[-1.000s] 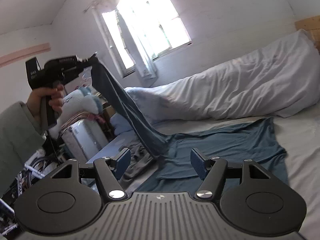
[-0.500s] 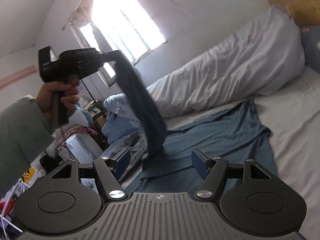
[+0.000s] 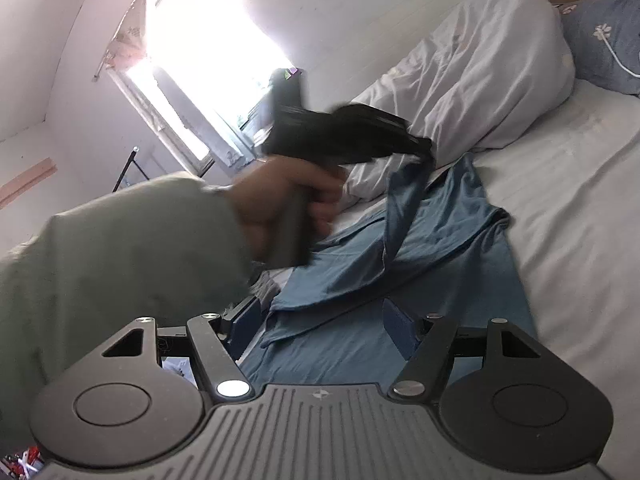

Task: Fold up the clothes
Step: 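Carry the sleeve across the shirt body and open the left gripper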

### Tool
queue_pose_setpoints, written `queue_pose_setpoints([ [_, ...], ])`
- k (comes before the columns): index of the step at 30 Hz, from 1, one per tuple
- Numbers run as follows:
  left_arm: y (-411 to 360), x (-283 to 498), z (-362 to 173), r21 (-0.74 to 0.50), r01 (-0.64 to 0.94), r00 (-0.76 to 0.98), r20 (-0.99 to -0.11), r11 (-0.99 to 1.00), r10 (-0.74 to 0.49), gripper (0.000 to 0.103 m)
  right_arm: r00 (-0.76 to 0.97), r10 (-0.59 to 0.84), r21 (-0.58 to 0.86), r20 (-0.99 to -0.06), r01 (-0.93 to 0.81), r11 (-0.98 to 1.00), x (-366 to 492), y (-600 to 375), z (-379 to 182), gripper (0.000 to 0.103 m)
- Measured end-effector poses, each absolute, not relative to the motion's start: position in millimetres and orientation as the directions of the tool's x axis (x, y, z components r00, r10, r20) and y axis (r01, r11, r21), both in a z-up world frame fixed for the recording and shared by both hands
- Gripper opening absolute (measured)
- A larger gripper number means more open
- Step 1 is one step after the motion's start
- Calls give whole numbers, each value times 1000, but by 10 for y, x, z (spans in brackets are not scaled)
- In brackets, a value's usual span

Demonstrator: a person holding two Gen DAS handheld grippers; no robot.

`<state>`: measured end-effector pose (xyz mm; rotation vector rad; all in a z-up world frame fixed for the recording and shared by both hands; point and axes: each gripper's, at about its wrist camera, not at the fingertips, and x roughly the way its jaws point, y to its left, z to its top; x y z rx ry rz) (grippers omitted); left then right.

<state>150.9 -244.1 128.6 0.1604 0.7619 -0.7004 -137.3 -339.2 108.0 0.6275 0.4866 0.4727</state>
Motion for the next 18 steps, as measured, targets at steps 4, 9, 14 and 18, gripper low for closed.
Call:
queue_pose_setpoints([
  [4,-2489,1588,1075,-209,634,440,-695,745,-569,9,794,542,665,-277,-249,704,-1367,-3481,1025,70],
  [9,-2164,1430,1094,-397,651,355,-594,647,-722,39,803,508,641,-311,-218,736,-1357,-3489,985,70],
  [14,-1695,1202,1224,-444,653,382,-506,613,-773,64,814,486,626,-318,-204,753,-1356,-3439,961,70],
  [18,-1451,1282,1081,-332,590,469,-601,736,-647,65,821,468,621,-328,-186,762,-1349,-3393,938,70],
])
